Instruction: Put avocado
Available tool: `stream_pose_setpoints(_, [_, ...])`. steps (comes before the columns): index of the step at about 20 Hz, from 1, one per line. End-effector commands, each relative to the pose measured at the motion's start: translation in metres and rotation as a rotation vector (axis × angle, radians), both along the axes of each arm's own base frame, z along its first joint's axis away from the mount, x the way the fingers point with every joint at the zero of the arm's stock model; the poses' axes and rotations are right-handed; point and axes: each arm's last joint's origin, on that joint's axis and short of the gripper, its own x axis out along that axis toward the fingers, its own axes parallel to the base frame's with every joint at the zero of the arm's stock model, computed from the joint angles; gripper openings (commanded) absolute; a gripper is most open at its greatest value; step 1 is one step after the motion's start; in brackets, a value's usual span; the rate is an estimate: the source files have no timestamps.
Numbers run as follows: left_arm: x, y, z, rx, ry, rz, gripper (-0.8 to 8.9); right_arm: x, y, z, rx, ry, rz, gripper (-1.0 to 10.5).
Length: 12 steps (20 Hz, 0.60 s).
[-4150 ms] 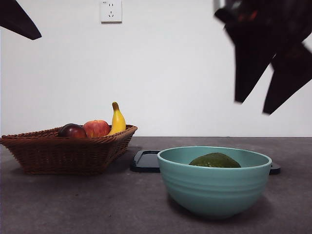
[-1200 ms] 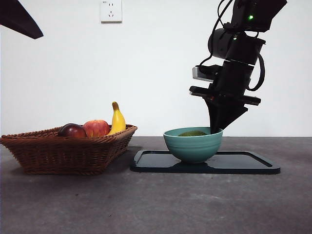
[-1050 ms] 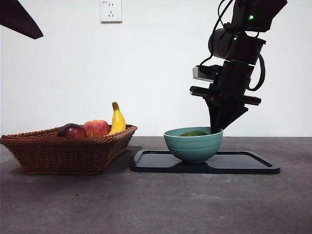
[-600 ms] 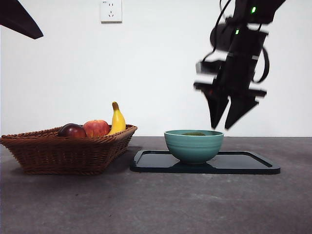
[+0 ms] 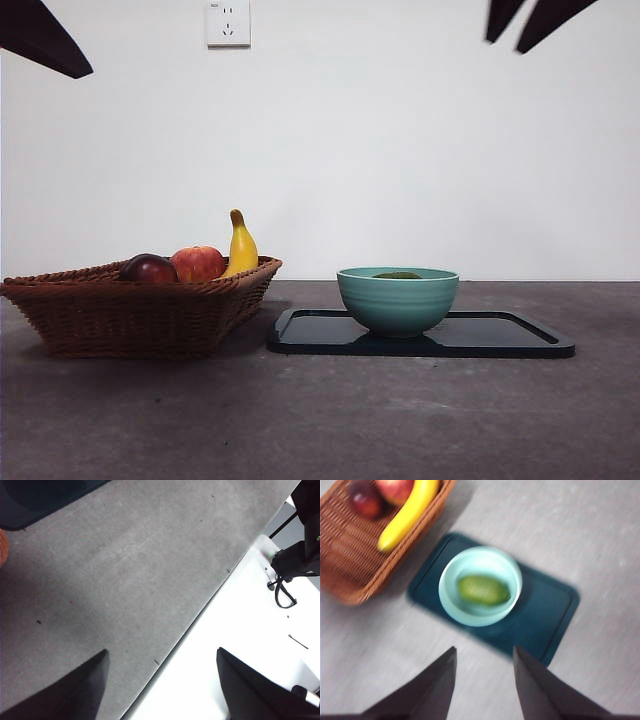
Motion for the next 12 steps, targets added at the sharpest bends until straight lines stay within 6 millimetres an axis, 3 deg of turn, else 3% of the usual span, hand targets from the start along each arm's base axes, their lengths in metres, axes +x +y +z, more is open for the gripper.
stream_pose_setpoints(1, [0.001, -0.003, 0.003, -0.016, -0.027, -0.019, 3.42, -0.032, -0.006, -0.008, 0.060, 0.018, 0.038, 1.8])
stream_pose_setpoints(7, [0.002, -0.004, 0.005, -0.028, -0.043, -0.019, 3.42, -0.100, -0.021, -0.038, 0.166, 0.041, 0.091, 1.8])
stream_pose_setpoints(12, [0.002, -0.004, 0.005, -0.028, -0.043, -0.019, 3.42, -0.121, -0.027, -0.061, 0.176, 0.056, 0.121, 1.8])
